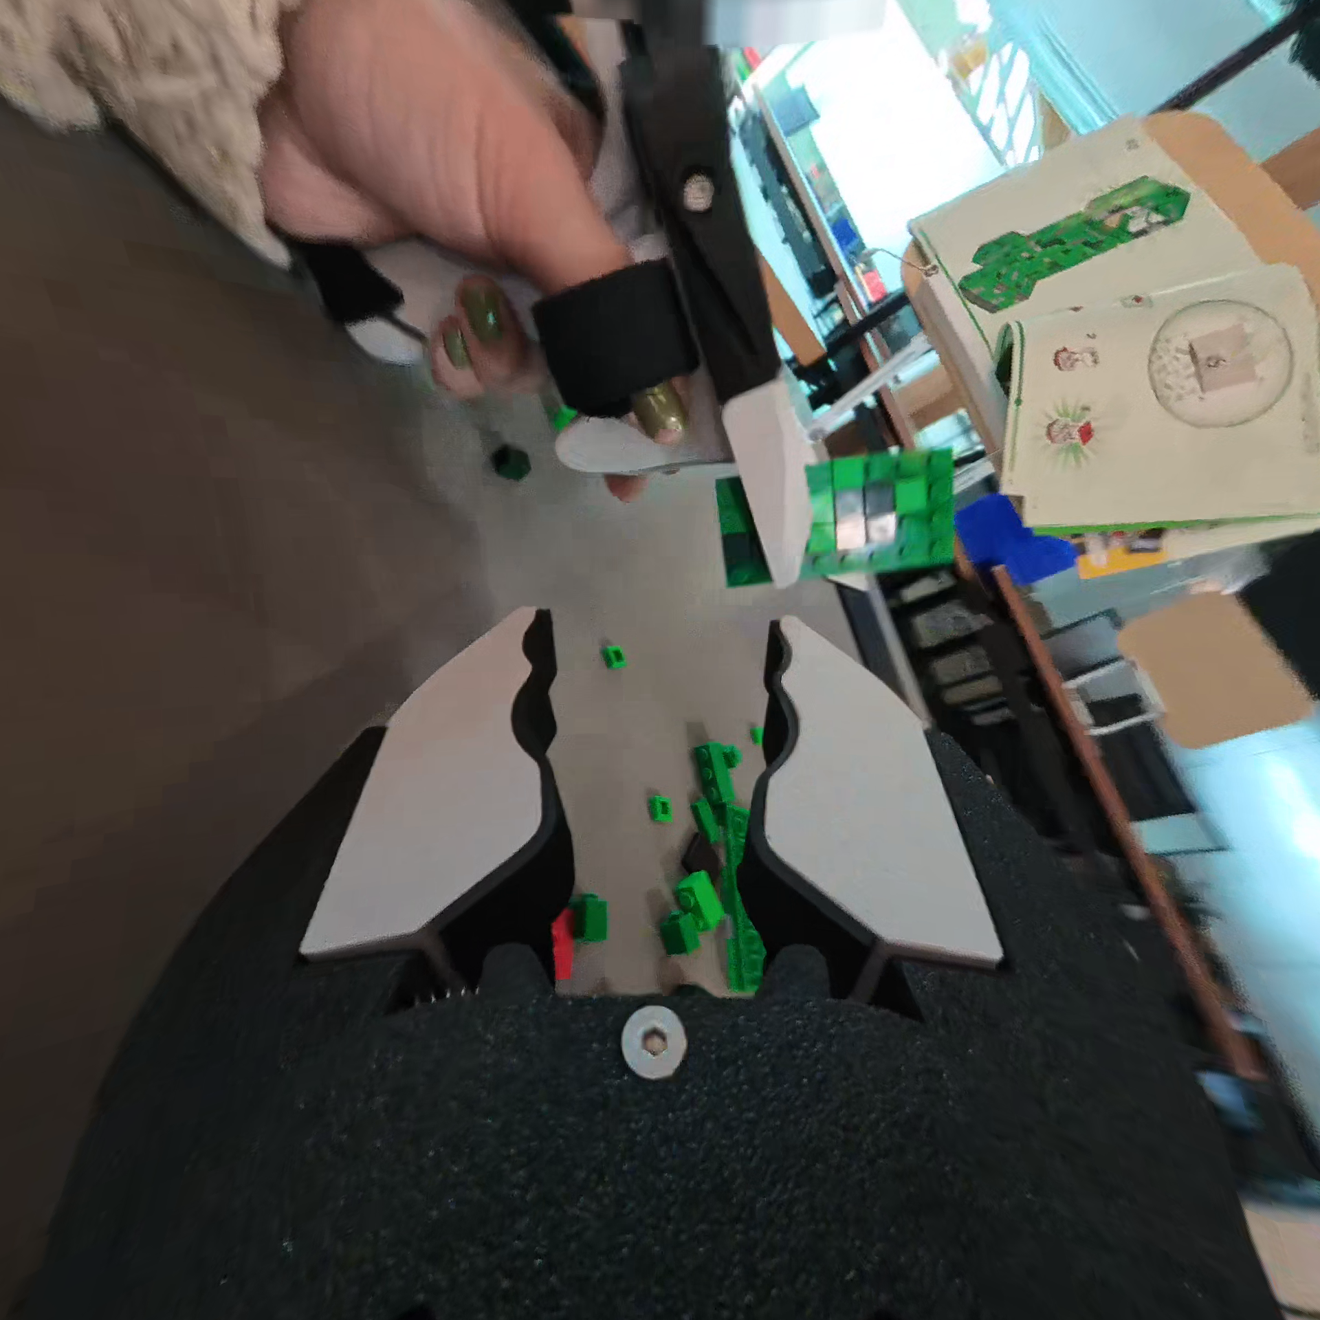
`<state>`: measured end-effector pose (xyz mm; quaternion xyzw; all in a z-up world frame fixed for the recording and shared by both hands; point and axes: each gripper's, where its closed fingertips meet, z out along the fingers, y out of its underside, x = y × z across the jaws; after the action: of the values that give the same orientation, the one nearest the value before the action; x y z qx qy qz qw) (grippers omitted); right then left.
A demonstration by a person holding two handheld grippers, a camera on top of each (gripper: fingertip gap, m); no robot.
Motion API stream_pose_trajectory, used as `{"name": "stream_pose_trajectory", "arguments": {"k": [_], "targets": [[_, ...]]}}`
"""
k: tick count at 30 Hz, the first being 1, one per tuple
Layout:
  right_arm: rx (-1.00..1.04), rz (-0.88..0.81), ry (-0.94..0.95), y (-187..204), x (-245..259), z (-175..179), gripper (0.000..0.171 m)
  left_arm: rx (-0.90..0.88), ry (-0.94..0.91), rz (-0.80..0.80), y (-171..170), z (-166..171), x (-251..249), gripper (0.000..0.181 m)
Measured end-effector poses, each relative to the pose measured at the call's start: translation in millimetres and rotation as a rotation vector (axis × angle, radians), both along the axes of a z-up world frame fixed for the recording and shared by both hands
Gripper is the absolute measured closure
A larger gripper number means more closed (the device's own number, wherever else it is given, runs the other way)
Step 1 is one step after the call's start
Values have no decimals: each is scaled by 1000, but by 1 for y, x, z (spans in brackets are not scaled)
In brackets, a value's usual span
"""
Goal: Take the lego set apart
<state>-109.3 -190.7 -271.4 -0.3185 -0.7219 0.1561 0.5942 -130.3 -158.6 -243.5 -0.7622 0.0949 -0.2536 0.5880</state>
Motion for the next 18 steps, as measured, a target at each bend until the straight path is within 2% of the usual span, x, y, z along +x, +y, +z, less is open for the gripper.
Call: {"name": "stream_pose_trajectory", "arguments": {"k": [3, 5, 6, 8, 12, 15, 18], "targets": [[-337, -10, 125, 6, 1, 23, 121, 114, 152, 79, 1, 9, -11, 176], [-572, -43, 250, 16, 3, 42, 137, 155, 288, 119, 1, 9, -12, 176], [-677, -30, 297, 17, 4, 48, 139, 170, 350, 131, 1, 8, -9, 176], [-805, -39, 372, 21, 5, 56, 144, 177, 442, 143, 2, 4, -2, 176], [-818, -73, 443, 23, 6, 64, 152, 187, 542, 131, 3, 0, 11, 176], [-852, -42, 431, 17, 3, 64, 153, 191, 575, 129, 3, -2, 17, 176], [-837, -81, 443, 22, 4, 63, 159, 222, 605, 136, 2, 1, 18, 176]]}}
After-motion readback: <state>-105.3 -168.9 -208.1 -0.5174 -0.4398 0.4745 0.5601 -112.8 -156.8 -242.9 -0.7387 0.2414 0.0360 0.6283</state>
